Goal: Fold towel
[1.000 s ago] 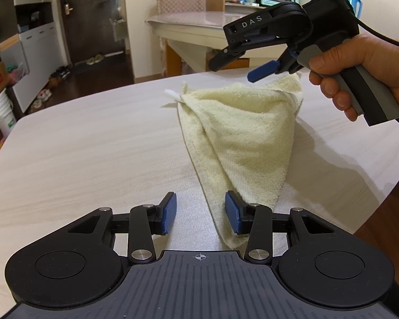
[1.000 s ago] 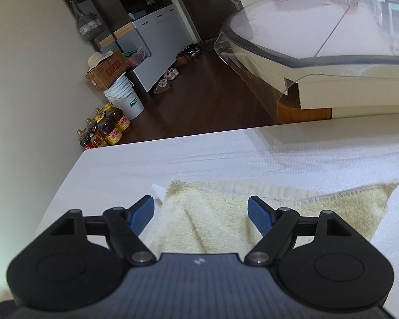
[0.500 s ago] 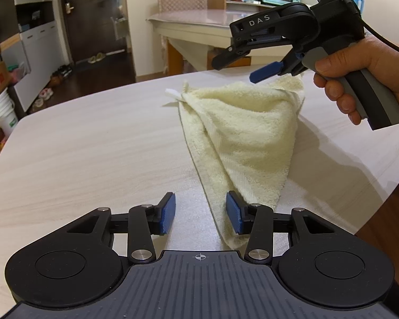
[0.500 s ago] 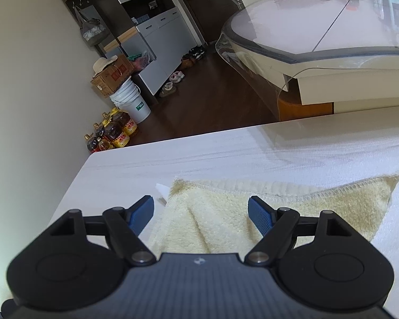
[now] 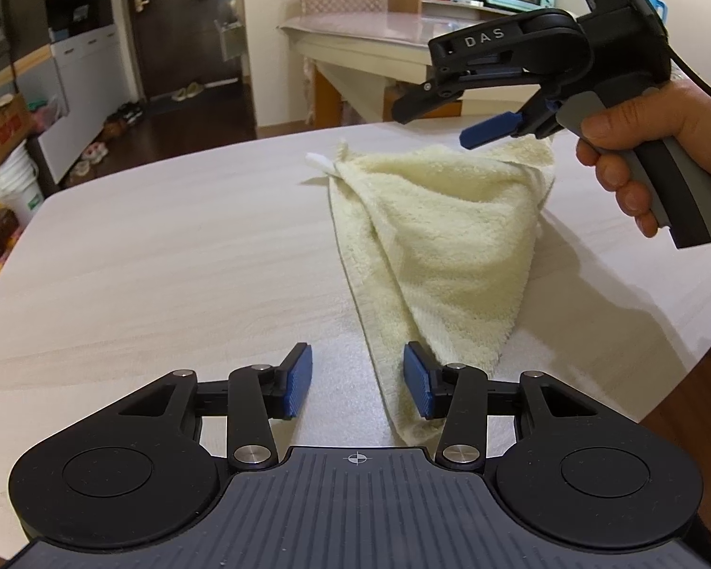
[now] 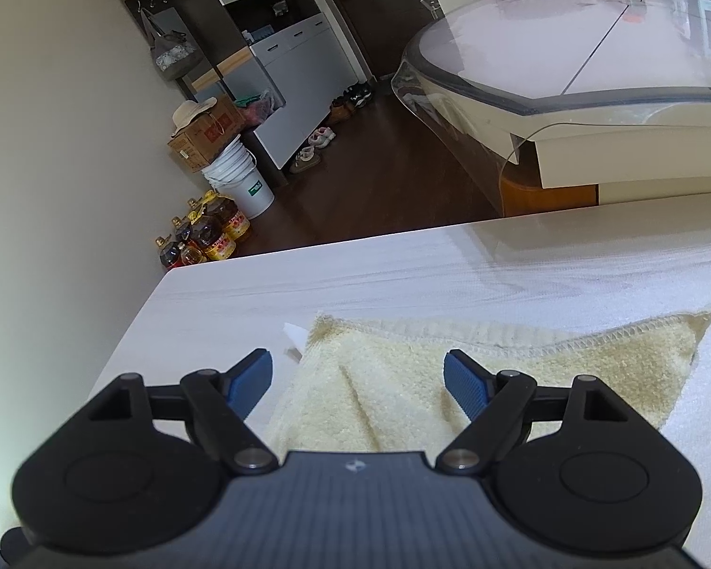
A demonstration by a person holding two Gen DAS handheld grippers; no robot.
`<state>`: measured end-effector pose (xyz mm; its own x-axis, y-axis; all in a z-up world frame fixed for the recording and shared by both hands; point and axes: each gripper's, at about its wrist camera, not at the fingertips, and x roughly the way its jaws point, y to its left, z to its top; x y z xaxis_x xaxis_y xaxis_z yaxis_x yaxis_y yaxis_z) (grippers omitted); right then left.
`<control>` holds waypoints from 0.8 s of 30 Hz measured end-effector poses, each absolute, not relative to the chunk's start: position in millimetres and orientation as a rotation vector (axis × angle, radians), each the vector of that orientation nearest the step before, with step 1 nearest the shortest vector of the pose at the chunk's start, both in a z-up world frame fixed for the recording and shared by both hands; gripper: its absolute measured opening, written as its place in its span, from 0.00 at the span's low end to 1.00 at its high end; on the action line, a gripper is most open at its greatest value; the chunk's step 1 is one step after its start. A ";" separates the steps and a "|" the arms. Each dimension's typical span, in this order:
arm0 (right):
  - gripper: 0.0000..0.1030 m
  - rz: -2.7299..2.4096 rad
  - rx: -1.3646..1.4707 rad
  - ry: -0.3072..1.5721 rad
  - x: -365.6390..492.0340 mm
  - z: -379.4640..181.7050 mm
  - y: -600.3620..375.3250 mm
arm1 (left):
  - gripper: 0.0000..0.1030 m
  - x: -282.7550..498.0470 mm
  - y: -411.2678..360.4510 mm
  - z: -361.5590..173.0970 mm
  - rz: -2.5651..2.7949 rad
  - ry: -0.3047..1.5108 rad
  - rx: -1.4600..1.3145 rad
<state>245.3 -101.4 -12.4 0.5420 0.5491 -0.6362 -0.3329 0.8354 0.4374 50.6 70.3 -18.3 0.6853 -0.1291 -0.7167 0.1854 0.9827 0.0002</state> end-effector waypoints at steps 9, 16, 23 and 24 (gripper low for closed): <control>0.82 0.549 0.265 0.836 244.1 -14.6 -102.0 | 0.56 56.4 67.5 -13.3 -0.117 0.799 0.040; 0.82 0.574 0.209 0.813 245.2 -12.6 -95.9 | 0.81 59.2 66.1 -7.0 -0.043 0.779 0.045; 0.82 0.593 0.032 0.763 247.0 -9.5 -77.9 | 0.90 54.0 75.5 -1.1 -0.009 0.758 0.025; 0.82 0.614 -0.013 0.749 246.1 -8.6 -71.7 | 0.90 52.4 78.9 0.0 -0.006 0.755 0.017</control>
<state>246.1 -71.7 -8.6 0.5664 0.5179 -0.6411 -0.5265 0.8258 0.2019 52.4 78.9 0.0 0.7281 0.0006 -0.6855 0.0117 0.9998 0.0133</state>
